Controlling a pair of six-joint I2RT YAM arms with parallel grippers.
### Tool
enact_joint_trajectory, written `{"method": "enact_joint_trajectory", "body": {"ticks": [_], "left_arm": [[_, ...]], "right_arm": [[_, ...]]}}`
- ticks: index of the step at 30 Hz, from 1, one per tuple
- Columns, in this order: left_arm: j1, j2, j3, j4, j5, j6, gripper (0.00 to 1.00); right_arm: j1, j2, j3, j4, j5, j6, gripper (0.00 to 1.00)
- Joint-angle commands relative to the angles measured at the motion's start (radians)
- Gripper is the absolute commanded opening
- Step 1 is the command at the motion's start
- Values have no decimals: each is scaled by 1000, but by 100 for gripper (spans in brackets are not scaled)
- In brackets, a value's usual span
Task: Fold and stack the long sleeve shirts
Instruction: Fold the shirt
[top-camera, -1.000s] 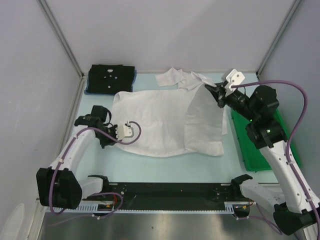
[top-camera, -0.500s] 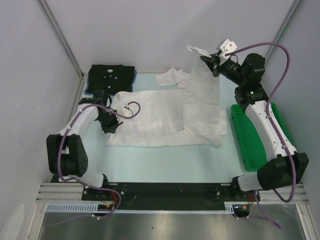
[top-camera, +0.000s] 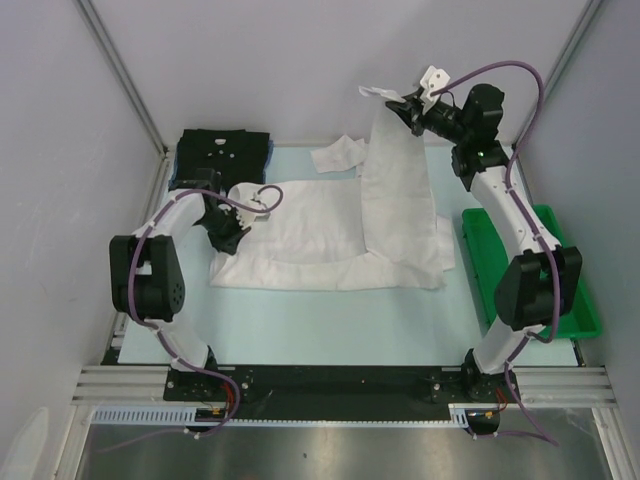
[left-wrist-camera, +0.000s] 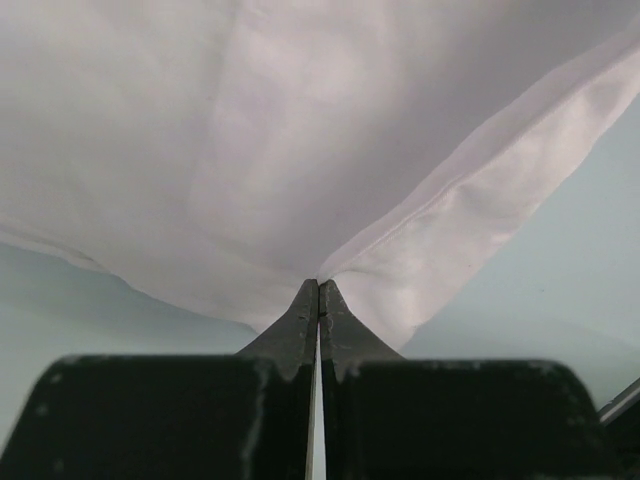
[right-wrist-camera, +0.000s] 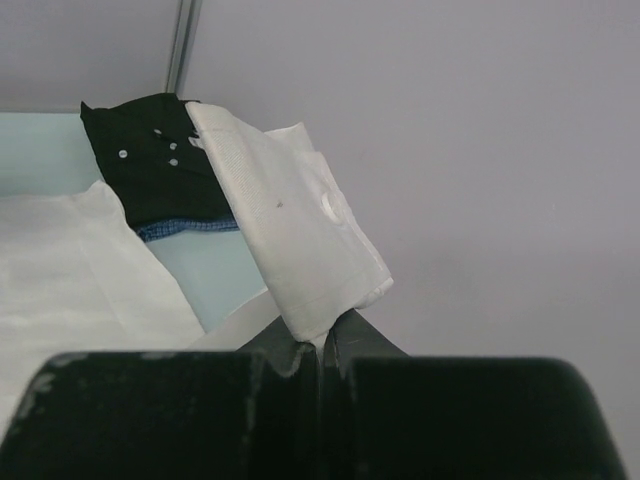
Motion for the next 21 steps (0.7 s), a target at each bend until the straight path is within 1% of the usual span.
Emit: {"method": "enact_joint_trajectory", "body": {"ticks": [1, 11, 18, 19, 21], "left_arm": [[20, 27, 83, -15, 4, -19, 1], [24, 119, 143, -28, -29, -25, 1], [24, 156, 142, -32, -43, -22, 1], [52, 162, 139, -32, -43, -24, 1], [59, 170, 132, -22, -48, -27, 1]], "right_arm": [[-4, 53, 89, 102, -35, -32, 0], [7, 213, 130, 177, -27, -43, 0], [34, 310, 205, 217, -21, -33, 0], [44, 320, 219, 220, -20, -38, 0], [48, 353, 236, 231, -21, -44, 0]]}}
